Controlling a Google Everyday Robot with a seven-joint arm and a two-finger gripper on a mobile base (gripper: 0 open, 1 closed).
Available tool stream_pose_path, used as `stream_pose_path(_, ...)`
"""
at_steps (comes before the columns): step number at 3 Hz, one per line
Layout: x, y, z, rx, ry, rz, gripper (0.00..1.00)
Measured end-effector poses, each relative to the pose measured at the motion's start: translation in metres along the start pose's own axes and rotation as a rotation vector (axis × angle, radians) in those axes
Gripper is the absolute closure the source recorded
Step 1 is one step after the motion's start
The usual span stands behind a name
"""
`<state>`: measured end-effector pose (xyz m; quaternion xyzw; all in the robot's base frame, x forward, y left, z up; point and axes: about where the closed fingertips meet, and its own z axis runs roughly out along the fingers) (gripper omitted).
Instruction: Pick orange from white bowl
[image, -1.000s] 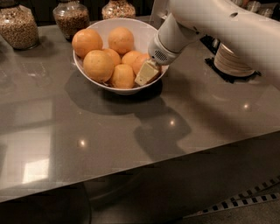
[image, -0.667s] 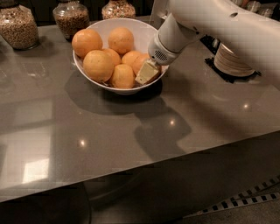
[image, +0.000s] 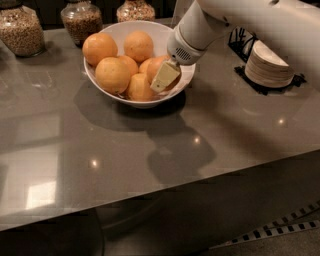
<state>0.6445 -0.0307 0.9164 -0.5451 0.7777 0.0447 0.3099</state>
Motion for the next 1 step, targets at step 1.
stream_pose_path(1,-0.0159,-0.0029,-0.0212,0.032,-0.022,-0.032,1.00)
